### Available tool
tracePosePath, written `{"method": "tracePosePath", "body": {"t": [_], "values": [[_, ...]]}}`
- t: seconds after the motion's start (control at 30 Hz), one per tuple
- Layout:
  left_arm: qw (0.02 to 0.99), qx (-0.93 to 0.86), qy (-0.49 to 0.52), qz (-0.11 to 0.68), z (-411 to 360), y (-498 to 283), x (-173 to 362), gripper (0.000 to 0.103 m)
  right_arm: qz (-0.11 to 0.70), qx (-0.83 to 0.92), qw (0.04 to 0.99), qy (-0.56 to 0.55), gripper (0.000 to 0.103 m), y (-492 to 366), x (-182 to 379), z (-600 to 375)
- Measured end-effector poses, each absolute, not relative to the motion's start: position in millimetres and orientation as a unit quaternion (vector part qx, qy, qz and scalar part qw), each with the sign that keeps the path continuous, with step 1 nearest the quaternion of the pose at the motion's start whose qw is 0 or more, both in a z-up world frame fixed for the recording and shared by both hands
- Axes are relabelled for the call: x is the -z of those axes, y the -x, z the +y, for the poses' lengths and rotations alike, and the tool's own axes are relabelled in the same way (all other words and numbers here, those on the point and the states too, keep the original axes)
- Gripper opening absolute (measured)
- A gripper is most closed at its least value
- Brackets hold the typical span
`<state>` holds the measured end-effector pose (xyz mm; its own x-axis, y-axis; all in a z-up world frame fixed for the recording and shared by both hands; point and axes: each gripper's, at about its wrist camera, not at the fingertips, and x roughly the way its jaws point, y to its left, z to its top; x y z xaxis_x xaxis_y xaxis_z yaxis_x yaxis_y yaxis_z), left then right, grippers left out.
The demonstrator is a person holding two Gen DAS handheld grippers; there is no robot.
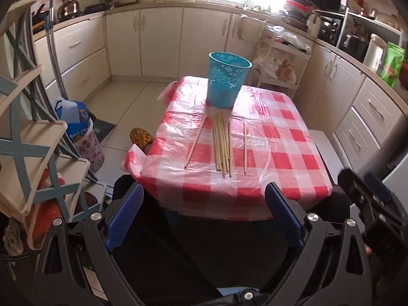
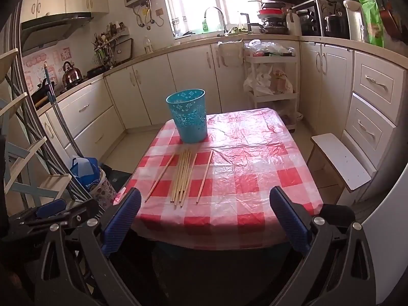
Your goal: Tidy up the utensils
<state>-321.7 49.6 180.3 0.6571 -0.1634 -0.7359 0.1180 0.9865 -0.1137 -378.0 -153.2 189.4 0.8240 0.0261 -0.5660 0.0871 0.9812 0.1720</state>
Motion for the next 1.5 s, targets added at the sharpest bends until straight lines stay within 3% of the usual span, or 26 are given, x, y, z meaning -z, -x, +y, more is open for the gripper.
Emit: {"method": "tracePosePath", "body": {"t": [0.2, 0.47, 0.67, 0.87, 1.5], "values": [[0.934, 0.081, 0.046, 0.344, 62.0, 342.9, -204.5, 0.094, 0.276, 0.016, 0.958, -0.078, 0.097, 384.5, -207.7, -153.8], [0.954, 0.036, -0.039, 0.297, 59.0, 339.0, -218.1, 0.095, 0.291, -0.010, 0.946, -0.142, 0.097, 385.0, -218.3, -152.3], [0.952, 0.024, -0.018, 0.304, 74.0, 334.0, -218.0, 0.095, 0.321, -0.025, 0.933, -0.162, 0.097, 385.2, -205.2, -138.9], [0.952, 0.022, -0.011, 0.305, 75.7, 335.9, -215.0, 0.095, 0.286, -0.006, 0.954, -0.092, 0.097, 393.3, -205.6, -122.2], [0.951, 0.012, 0.013, 0.310, 76.9, 340.3, -211.4, 0.095, 0.277, -0.013, 0.957, -0.090, 0.097, 398.9, -219.2, -119.8]]}}
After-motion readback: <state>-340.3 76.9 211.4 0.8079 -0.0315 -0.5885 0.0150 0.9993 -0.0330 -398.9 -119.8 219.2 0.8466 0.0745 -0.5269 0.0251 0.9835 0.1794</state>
